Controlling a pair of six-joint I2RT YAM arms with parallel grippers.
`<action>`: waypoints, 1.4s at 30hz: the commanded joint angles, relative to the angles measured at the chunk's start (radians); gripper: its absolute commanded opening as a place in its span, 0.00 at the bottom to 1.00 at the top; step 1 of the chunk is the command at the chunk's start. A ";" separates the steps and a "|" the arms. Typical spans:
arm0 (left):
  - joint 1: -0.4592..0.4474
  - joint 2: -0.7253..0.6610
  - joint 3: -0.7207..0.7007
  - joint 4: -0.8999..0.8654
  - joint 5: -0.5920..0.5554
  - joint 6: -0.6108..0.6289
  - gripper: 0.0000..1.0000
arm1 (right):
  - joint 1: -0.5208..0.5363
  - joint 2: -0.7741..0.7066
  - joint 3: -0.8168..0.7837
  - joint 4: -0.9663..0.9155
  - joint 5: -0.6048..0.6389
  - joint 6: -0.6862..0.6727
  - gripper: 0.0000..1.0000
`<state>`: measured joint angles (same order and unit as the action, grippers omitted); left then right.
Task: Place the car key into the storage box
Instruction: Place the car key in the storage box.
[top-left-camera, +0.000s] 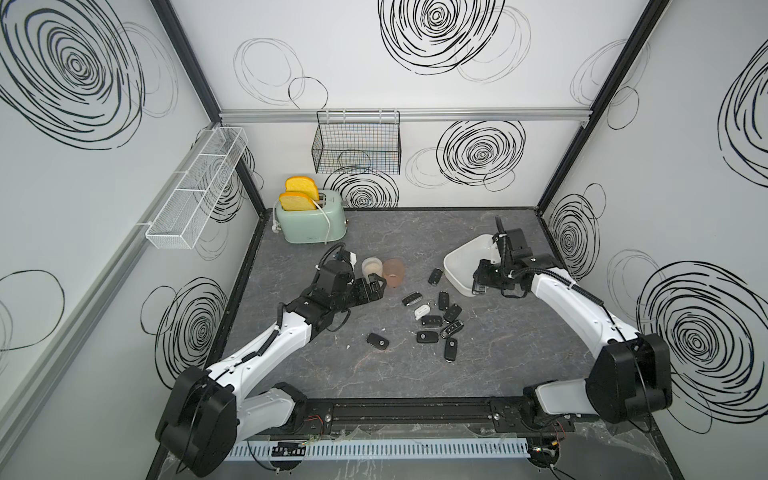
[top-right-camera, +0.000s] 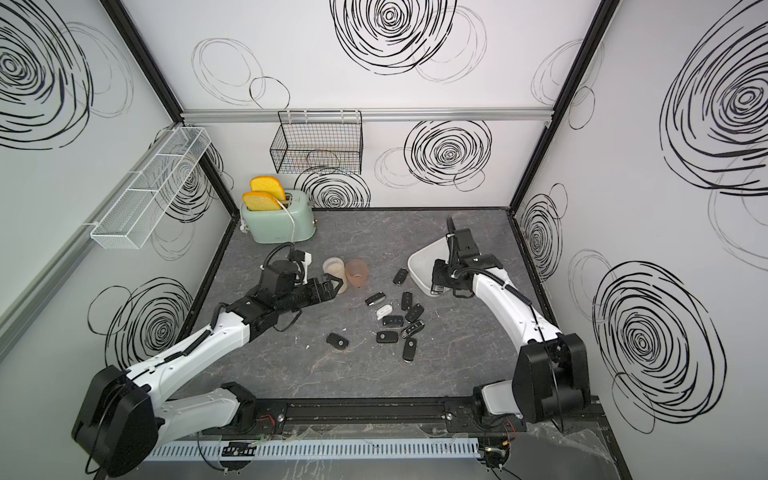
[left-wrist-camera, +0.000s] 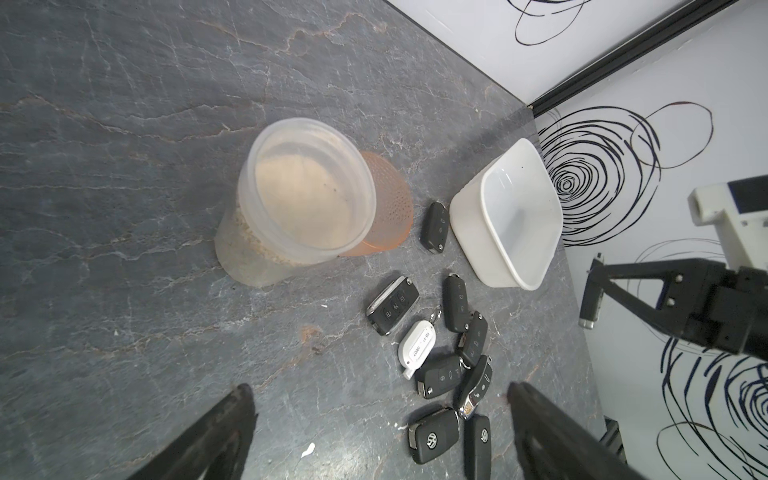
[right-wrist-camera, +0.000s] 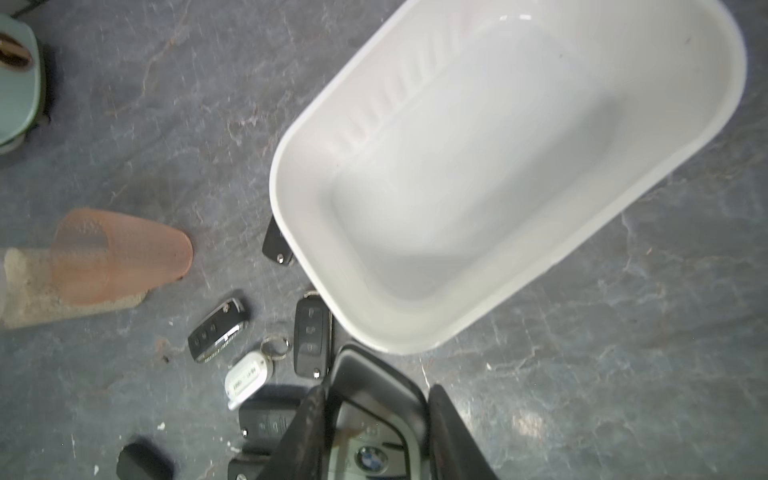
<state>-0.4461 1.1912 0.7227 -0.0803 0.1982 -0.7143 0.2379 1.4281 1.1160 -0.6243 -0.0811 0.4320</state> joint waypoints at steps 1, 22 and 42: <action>0.014 0.018 0.051 0.033 0.028 0.041 0.98 | -0.028 0.083 0.078 0.028 -0.017 -0.026 0.32; 0.024 0.012 0.061 -0.006 0.007 0.106 0.98 | -0.057 0.579 0.348 0.109 -0.095 -0.030 0.33; 0.025 -0.011 0.030 -0.048 0.021 0.128 0.98 | -0.023 0.535 0.384 0.082 -0.070 -0.022 0.60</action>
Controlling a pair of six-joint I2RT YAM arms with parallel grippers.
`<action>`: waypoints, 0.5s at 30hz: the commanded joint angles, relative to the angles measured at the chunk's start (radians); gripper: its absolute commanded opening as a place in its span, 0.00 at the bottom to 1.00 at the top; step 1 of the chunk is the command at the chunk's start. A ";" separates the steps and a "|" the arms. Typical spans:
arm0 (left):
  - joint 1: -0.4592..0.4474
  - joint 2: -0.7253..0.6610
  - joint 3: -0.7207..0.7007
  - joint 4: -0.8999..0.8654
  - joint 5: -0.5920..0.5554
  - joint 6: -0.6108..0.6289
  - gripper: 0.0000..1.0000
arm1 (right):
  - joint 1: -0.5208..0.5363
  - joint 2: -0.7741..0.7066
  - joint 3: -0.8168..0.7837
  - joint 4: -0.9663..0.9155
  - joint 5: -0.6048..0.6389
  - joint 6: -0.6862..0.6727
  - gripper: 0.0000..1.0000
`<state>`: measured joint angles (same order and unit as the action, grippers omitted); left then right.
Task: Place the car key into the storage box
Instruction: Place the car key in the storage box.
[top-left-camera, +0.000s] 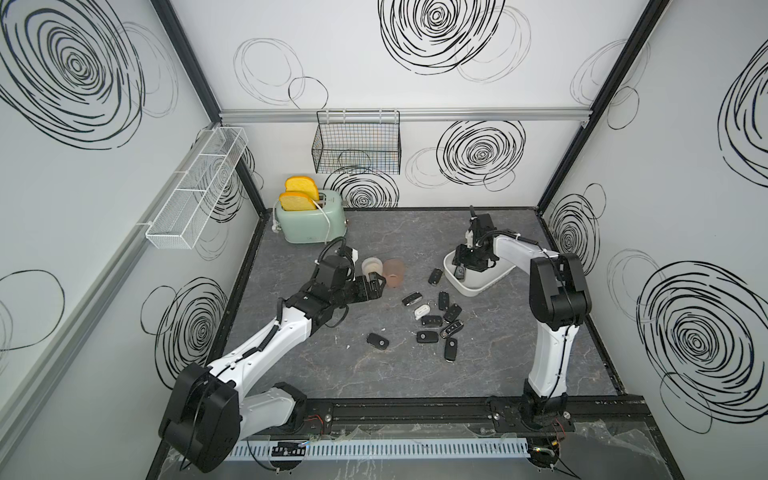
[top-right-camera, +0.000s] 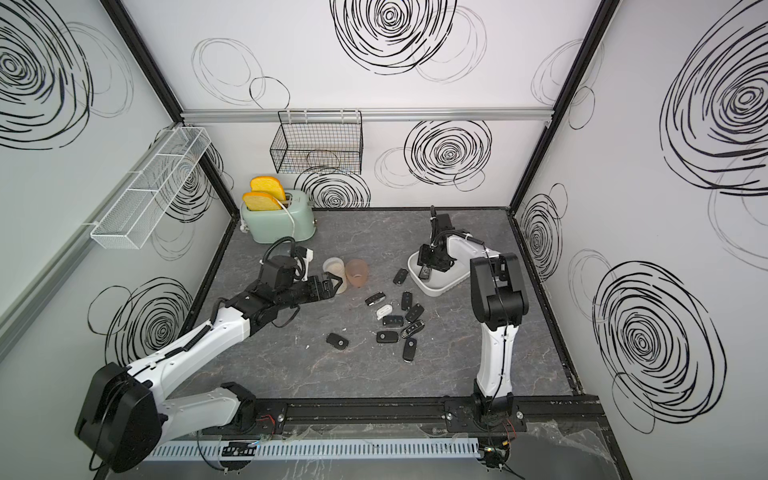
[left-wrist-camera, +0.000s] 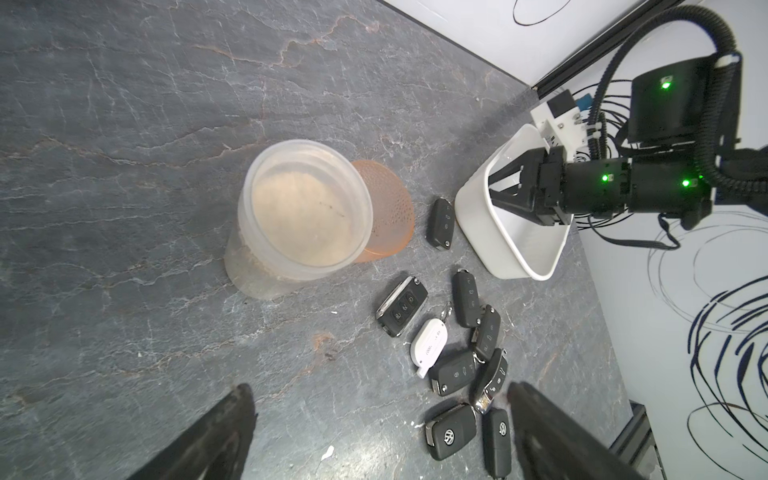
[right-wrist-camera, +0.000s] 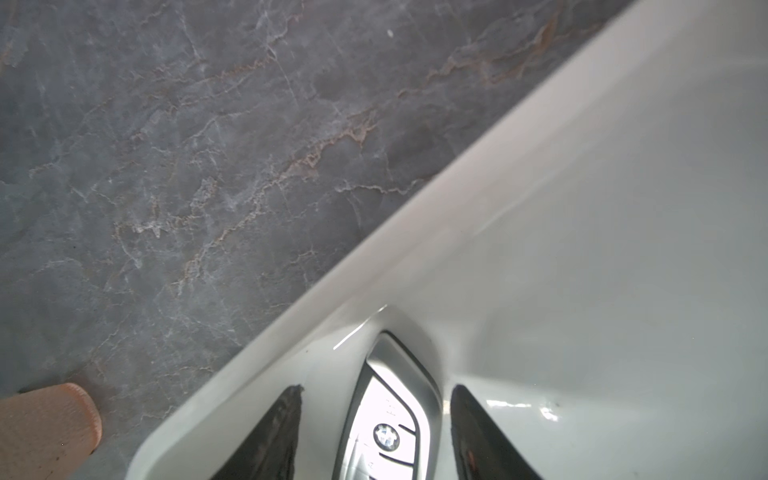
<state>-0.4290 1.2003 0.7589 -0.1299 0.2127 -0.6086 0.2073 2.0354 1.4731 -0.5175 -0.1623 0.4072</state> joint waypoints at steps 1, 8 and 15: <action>0.006 -0.021 -0.006 0.000 0.008 0.025 0.98 | 0.011 -0.088 0.027 -0.028 0.014 0.001 0.61; 0.007 -0.019 -0.009 -0.007 0.016 0.036 0.98 | 0.074 -0.214 -0.011 -0.047 0.026 0.002 0.61; 0.020 -0.024 -0.033 0.010 0.022 0.015 0.98 | 0.215 -0.306 -0.056 -0.048 0.030 0.041 0.63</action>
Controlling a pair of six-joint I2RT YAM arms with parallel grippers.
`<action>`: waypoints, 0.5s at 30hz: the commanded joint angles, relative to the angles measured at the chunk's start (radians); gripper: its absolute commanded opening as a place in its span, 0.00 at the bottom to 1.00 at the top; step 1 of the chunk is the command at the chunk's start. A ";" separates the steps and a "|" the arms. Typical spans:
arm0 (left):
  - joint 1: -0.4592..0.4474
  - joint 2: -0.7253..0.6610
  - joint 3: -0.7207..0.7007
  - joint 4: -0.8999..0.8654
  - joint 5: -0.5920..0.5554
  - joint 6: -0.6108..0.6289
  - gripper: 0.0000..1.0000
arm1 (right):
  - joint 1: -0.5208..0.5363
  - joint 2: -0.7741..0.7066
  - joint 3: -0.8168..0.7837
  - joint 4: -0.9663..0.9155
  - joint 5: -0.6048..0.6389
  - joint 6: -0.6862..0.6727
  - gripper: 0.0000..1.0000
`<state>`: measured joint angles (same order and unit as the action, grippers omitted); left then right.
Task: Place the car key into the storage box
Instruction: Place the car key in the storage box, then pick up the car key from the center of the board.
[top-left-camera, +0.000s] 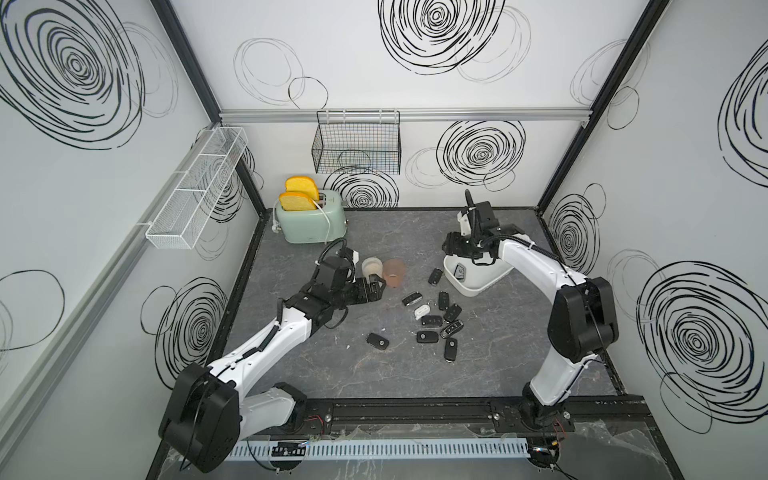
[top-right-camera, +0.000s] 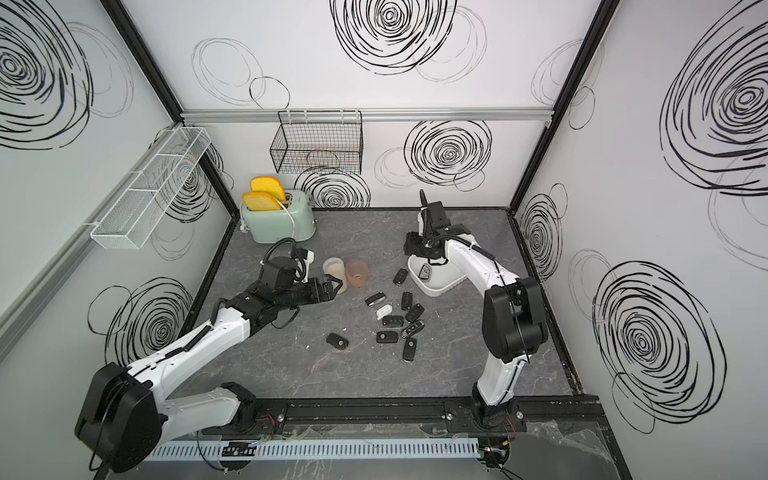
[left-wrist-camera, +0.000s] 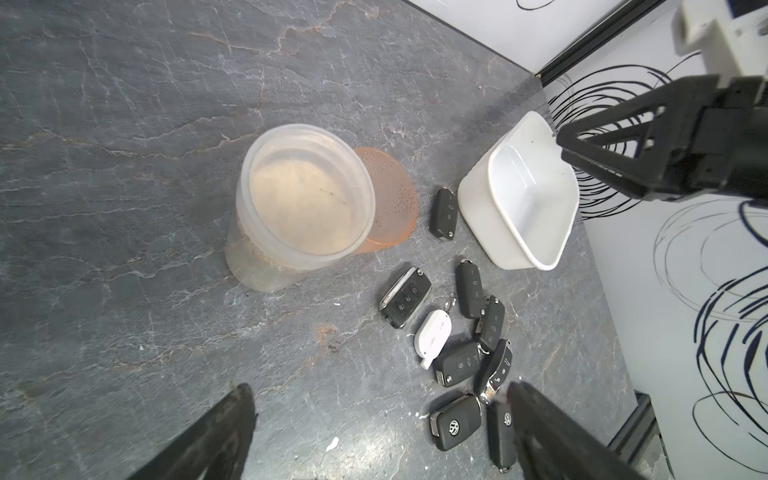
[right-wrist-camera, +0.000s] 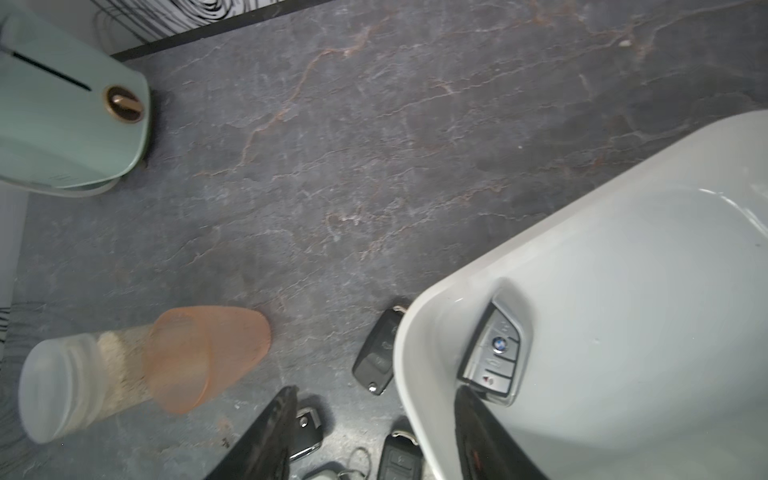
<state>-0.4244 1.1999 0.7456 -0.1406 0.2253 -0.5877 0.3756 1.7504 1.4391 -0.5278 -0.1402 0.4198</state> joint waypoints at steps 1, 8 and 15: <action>0.022 -0.025 -0.023 0.025 0.017 -0.018 0.98 | 0.073 -0.026 -0.021 -0.039 0.019 0.038 0.63; 0.043 -0.045 -0.062 0.047 0.027 -0.066 0.98 | 0.185 -0.025 -0.070 0.020 0.037 0.133 0.62; 0.127 -0.111 -0.120 0.026 0.027 -0.068 0.98 | 0.212 0.024 -0.114 0.072 0.057 0.184 0.63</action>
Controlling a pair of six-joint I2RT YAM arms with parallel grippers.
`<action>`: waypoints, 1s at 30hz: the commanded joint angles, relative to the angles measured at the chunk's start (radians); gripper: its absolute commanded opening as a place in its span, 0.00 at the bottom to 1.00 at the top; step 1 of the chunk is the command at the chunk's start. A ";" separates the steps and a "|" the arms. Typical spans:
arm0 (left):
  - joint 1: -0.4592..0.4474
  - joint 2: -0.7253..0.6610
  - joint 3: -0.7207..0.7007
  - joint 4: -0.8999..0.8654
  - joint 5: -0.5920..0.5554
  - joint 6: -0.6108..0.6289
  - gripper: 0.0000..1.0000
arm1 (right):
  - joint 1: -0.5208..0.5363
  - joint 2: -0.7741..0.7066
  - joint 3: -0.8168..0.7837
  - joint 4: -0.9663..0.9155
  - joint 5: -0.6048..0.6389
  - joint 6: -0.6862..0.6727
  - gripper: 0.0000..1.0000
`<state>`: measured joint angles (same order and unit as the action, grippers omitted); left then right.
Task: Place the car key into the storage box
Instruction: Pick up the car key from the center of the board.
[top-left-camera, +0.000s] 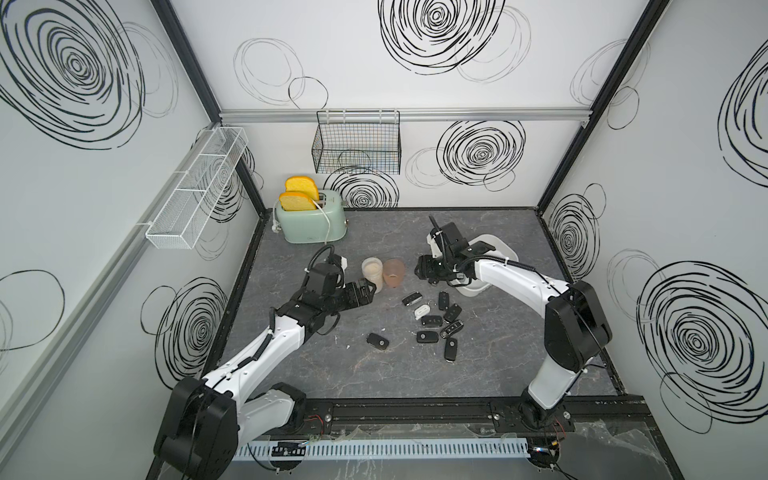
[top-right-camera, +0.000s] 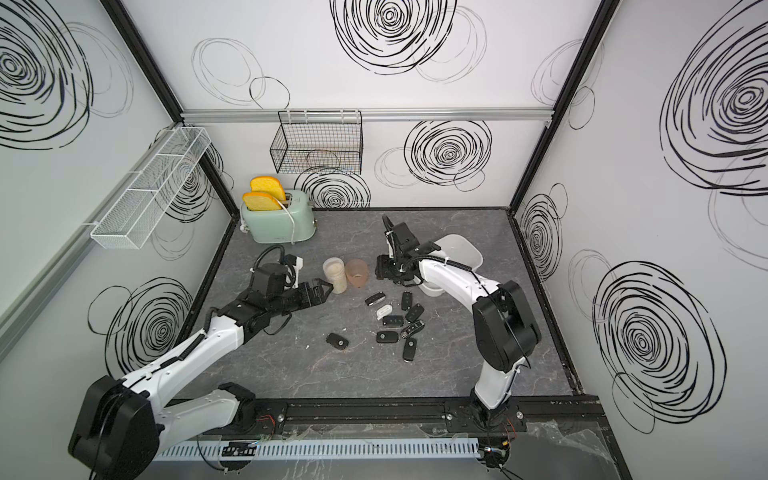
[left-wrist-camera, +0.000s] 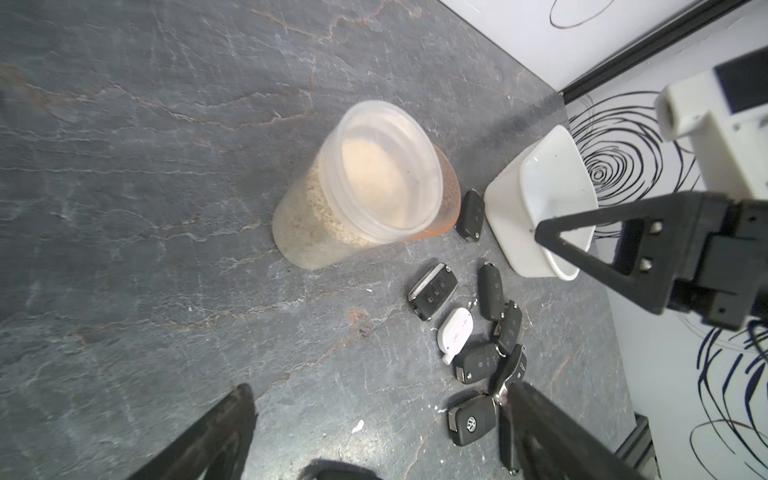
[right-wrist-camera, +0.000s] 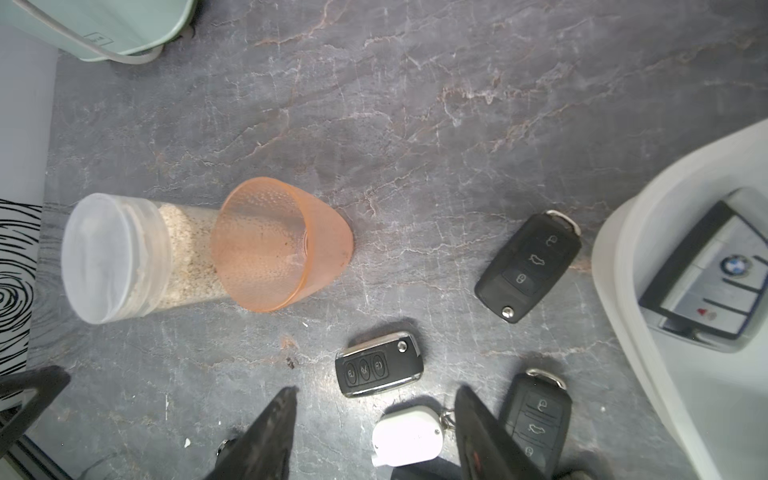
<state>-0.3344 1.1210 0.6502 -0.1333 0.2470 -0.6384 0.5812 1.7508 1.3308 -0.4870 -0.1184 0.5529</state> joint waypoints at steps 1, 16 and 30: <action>0.052 -0.037 -0.031 0.019 0.009 -0.018 0.98 | 0.007 0.034 -0.006 0.033 0.044 0.053 0.64; 0.087 0.027 0.003 0.061 0.023 -0.011 0.98 | -0.006 0.164 0.015 0.018 0.153 0.105 0.68; 0.085 0.054 0.031 0.058 0.030 -0.010 0.98 | -0.056 0.252 0.056 0.037 0.190 0.112 0.69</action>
<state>-0.2512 1.1648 0.6456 -0.1062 0.2687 -0.6437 0.5320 1.9820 1.3521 -0.4553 0.0433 0.6411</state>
